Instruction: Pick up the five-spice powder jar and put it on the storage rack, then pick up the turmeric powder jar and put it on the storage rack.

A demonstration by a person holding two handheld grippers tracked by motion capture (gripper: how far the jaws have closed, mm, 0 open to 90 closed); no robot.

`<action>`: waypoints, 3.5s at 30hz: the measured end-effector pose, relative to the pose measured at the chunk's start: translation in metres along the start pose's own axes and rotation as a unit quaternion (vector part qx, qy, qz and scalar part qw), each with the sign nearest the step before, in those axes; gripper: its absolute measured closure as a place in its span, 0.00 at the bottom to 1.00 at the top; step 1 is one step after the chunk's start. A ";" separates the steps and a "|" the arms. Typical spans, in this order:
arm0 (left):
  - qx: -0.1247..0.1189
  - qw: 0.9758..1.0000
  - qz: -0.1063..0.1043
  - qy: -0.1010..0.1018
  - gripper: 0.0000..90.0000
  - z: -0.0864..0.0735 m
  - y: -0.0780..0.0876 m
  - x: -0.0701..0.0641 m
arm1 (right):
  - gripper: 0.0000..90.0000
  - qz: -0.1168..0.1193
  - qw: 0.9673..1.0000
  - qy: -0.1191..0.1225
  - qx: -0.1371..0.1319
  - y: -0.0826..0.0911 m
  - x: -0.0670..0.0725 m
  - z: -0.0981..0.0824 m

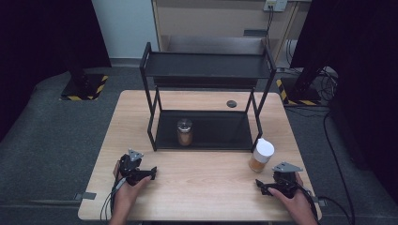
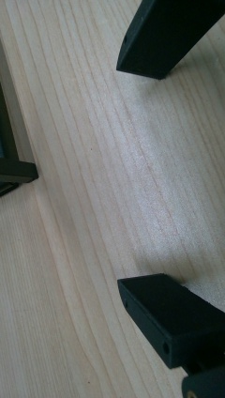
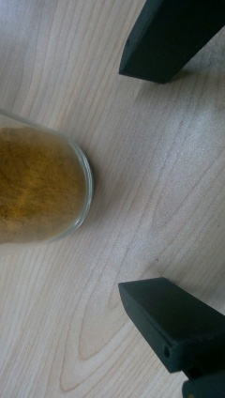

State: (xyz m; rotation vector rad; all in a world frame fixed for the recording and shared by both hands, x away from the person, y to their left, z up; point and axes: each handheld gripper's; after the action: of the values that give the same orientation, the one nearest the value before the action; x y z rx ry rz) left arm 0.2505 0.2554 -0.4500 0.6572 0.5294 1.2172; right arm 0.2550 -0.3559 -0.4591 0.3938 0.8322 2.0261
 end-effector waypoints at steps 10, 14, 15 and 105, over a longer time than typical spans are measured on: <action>-0.006 1.000 -0.005 -0.005 0.00 -0.003 0.000 0.002 | 0.02 0.000 1.000 0.000 0.000 0.000 0.000 0.000; -0.007 1.000 -0.005 -0.005 0.00 -0.003 0.000 0.002 | 0.02 0.000 1.000 0.000 0.000 0.000 0.000 0.000; -0.006 1.000 -0.005 -0.005 0.00 -0.003 0.000 0.002 | 0.02 0.000 1.000 0.000 0.000 0.000 0.000 0.000; -0.006 1.000 0.000 -0.001 0.00 -0.003 0.000 -0.001 | 0.19 0.004 0.999 -0.030 -0.044 0.003 0.000 0.047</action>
State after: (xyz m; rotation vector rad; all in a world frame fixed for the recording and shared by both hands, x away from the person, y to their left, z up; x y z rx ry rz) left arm 0.2486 0.2551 -0.4523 0.6473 0.5200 1.2182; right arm 0.2792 -0.3381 -0.4233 0.4061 0.7028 2.0414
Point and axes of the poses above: each handheld gripper's, and its own axes: y roughly backward along the jaws, z roughly out of its top, x roughly to its left, and after that the axes turned 3 degrees about y, right-handed
